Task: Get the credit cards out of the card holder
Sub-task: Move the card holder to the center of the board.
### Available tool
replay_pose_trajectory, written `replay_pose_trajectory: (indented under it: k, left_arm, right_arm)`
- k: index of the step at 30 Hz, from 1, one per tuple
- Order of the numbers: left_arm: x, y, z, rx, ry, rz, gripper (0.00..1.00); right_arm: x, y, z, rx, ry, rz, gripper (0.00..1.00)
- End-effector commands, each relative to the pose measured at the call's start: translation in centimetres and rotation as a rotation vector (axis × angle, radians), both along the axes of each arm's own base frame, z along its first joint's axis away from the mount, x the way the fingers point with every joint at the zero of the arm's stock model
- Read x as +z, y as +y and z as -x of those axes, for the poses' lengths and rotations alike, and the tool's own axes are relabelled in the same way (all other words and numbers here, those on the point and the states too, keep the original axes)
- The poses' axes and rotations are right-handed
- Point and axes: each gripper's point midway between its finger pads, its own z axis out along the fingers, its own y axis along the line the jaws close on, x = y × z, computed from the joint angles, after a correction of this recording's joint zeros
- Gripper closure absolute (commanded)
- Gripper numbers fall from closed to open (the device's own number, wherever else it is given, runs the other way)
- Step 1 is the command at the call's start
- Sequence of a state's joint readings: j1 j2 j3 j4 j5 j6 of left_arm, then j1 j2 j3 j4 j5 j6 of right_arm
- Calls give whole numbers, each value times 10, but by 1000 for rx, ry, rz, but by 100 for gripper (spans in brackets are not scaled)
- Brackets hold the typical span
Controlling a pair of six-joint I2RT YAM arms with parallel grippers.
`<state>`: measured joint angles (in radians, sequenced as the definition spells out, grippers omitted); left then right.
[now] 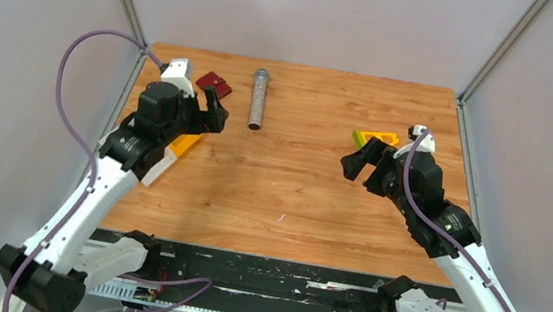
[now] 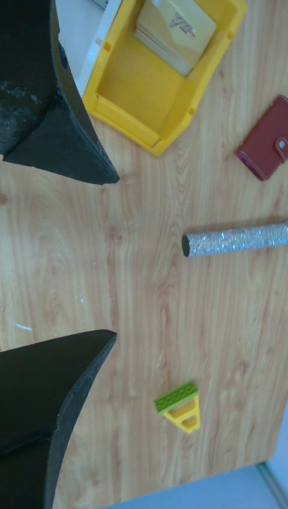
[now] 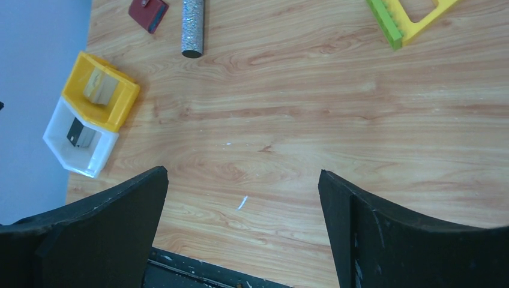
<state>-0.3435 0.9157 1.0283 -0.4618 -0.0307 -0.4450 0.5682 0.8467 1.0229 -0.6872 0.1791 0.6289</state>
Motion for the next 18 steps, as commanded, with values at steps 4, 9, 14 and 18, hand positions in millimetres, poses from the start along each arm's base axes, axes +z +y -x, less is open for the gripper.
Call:
replay_pose_trajectory:
  k: [4,9,14,18]
  left_arm:
    - [19,29,-80,219,13,138,7]
    - [-8,50,-140,289,77,249,19]
    - [-59,73,-199,374,150,345,33]
    - [-96,80,-236,395,208,354,35]
  right_arm:
    - [6,-12,7,-5,-71,24,0]
    - [10,-6,11,40,-86,0,0]
    - [14,7,17,102,-86,-47,0]
    - [15,10,17,114,-86,-62,0]
